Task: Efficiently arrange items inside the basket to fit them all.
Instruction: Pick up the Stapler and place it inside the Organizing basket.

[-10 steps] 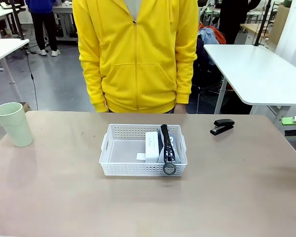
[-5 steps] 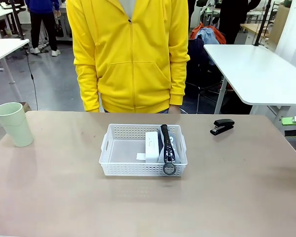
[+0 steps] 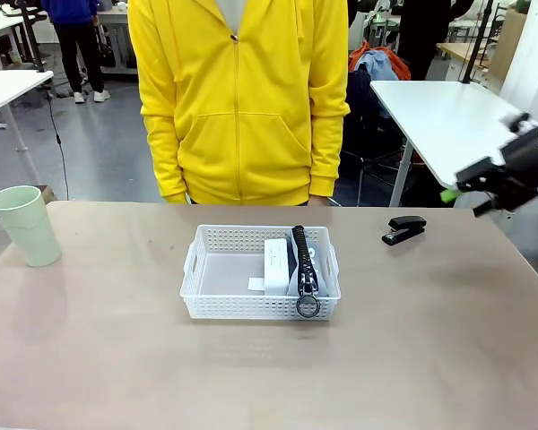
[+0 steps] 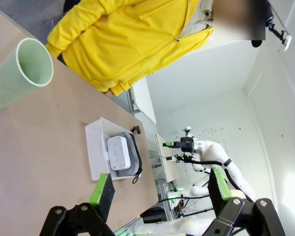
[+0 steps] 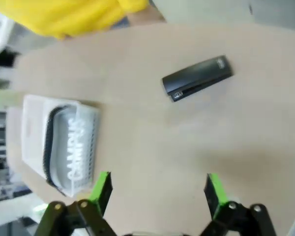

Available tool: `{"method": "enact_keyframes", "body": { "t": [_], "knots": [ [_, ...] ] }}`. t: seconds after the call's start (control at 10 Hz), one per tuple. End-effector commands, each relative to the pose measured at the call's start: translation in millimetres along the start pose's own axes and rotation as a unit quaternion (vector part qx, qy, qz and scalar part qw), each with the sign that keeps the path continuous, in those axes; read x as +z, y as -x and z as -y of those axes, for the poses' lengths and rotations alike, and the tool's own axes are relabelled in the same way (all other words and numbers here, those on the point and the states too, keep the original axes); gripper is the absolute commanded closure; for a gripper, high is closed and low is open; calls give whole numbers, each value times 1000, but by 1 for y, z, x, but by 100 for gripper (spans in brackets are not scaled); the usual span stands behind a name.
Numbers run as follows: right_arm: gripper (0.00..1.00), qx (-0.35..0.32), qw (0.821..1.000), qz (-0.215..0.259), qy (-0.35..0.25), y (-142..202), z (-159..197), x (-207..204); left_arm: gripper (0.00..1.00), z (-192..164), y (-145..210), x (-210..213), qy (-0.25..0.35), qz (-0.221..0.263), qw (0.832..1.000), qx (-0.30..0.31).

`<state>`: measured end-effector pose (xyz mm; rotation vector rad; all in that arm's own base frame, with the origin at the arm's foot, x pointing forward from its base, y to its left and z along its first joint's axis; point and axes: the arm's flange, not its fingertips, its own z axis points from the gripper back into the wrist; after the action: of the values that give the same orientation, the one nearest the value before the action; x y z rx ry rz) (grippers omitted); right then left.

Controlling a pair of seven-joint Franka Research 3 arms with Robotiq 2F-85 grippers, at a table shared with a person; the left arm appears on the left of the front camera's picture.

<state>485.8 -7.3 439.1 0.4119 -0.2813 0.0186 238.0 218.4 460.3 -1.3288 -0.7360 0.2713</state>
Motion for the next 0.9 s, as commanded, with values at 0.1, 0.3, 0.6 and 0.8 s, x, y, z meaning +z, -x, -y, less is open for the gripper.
{"method": "enact_keyframes", "body": {
  "t": [0.1,0.3,0.6,0.8],
  "knots": [
    [0,-1,987,-105,121,-75,-17,-28,0,2,-1,0,13,6,1000,-8],
    [0,35,982,-129,137,-106,-12,-53,0,2,-1,0,13,6,1000,-8],
    [0,44,988,-91,114,-125,21,-83,0,2,-1,0,13,6,1000,-8],
    [0,76,987,-90,113,-126,13,-104,0,2,-1,0,13,6,1000,-8]
  ]
}}
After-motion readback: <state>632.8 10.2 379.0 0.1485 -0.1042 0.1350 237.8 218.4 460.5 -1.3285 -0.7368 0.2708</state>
